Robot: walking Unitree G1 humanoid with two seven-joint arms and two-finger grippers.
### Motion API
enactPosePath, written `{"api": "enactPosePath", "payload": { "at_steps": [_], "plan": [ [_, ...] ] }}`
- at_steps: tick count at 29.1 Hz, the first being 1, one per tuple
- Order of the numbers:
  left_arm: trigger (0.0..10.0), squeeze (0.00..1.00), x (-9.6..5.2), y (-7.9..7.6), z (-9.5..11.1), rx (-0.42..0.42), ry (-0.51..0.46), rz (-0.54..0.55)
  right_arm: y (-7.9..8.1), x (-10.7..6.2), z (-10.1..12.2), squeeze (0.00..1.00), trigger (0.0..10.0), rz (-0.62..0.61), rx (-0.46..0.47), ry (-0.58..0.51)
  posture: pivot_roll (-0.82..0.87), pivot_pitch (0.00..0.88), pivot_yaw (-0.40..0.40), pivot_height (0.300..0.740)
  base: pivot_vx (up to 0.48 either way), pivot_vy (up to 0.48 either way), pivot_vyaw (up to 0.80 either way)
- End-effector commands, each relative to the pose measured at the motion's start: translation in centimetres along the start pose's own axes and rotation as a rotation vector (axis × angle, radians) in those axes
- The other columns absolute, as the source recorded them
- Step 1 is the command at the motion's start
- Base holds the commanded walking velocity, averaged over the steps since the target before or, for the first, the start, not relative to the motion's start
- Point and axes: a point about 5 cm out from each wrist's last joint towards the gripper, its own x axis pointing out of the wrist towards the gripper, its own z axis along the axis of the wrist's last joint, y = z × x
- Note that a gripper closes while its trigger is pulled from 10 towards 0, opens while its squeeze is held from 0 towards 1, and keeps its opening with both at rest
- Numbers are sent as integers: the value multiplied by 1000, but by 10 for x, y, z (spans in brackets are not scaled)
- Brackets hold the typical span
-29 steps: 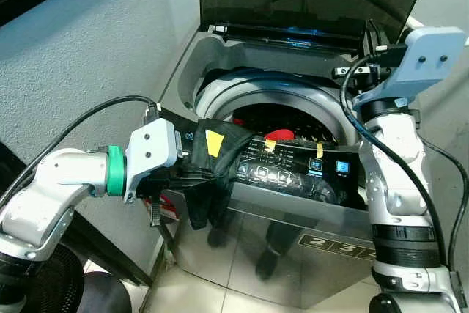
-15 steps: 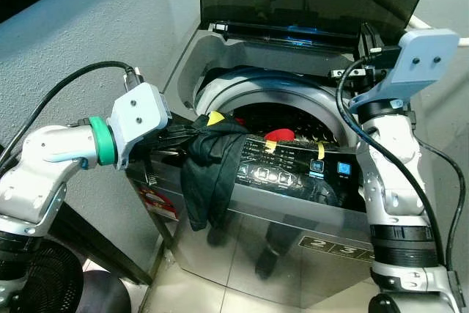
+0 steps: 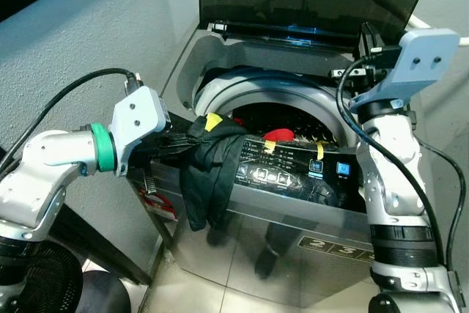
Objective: Clothes washing
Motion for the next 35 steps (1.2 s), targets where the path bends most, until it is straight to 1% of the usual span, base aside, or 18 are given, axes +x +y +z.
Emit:
{"api": "enactPosePath", "payload": {
  "at_steps": [1,2,3,9,10,11,12,14,16,17,18,20,23,28,30,33,34,35],
  "plan": [
    [10000,0,-5,4,3,27,7,26,2,-2,0,0,10000,1,3,0,146,100,71,740,0,0,0],
    [1922,0,-5,10,6,45,-1,67,3,-1,0,0,10000,1,5,0,146,100,71,740,0,0,0],
    [0,0,-5,14,8,55,-7,93,3,-1,-1,0,10000,3,7,0,146,100,71,740,0,0,0],
    [0,0,-5,20,8,72,-8,130,3,-1,-1,0,10000,4,8,1,146,100,70,740,0,0,0],
    [4392,0,-4,21,5,81,8,147,3,-1,-1,0,10000,3,8,2,146,100,70,740,0,0,0],
    [4392,0,-4,21,5,81,8,147,3,-1,-1,0,10000,3,8,2,146,100,70,740,0,0,0],
    [10000,0,-1,23,-4,73,18,181,3,-2,-2,0,10000,3,8,5,143,96,71,740,0,0,0],
    [10000,0,0,23,-7,68,15,192,3,-2,-3,0,10000,3,8,6,144,96,69,740,0,0,0],
    [10000,0,8,36,-8,14,-81,321,5,-3,-4,0,10000,5,15,10,150,97,62,740,0,0,0],
    [10000,0,8,36,-8,14,-81,321,5,-3,-4,0,10000,5,15,10,150,97,62,740,0,0,0],
    [10000,0,17,42,-4,-7,-143,373,8,-2,-5,0,10000,13,25,11,150,96,55,740,0,0,0],
    [10000,0,17,42,-4,-7,-143,373,8,-2,-5,0,10000,13,25,11,150,96,55,740,0,0,0],
    [10000,0,57,49,16,-17,-287,385,21,-1,-6,0,10000,42,51,11,144,94,49,740,0,0,0],
    [10000,0,72,49,24,-22,-313,372,26,0,-6,0,10000,52,60,10,132,89,52,740,0,0,0],
    [10000,0,90,50,27,-26,-314,346,31,-1,-6,0,10000,63,66,8,124,86,59,740,0,0,0],
    [10000,12,96,49,29,-17,-313,317,31,-2,-6,0,10000,62,66,6,112,79,70,740,0,0,0],
    [10000,1000,101,48,31,-12,-312,289,30,-3,-5,0,10000,59,64,6,110,78,73,740,0,0,0],
    [10000,1000,105,47,32,-19,-313,261,29,-4,-5,0,10000,56,62,6,109,76,76,740,0,0,0]
  ]
}}
